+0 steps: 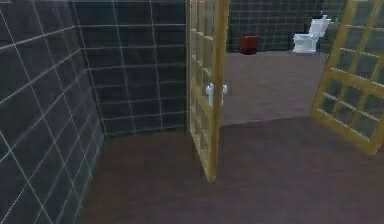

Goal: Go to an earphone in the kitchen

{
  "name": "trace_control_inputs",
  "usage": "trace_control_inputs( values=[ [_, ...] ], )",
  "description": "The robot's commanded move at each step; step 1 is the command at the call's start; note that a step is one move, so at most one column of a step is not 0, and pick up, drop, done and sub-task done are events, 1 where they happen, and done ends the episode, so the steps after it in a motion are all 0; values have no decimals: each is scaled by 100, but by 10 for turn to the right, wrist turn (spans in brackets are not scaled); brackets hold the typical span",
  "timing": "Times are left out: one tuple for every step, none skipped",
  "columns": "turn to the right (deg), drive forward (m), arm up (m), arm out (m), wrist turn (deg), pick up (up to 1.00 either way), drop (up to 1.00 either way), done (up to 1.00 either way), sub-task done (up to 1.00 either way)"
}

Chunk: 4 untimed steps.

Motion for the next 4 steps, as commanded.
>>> trace_control_inputs(
  values=[
    [420, 0, 0, 0, 0, 0, 0, 0, 0],
    [0, 45, 0, 0, 0, 0, 0, 0, 0],
    [360, 0, 0, 0, 0, 0, 0, 0, 0],
    [0, 100, 0, 0, 0, 0, 0, 0, 0]
  ],
)
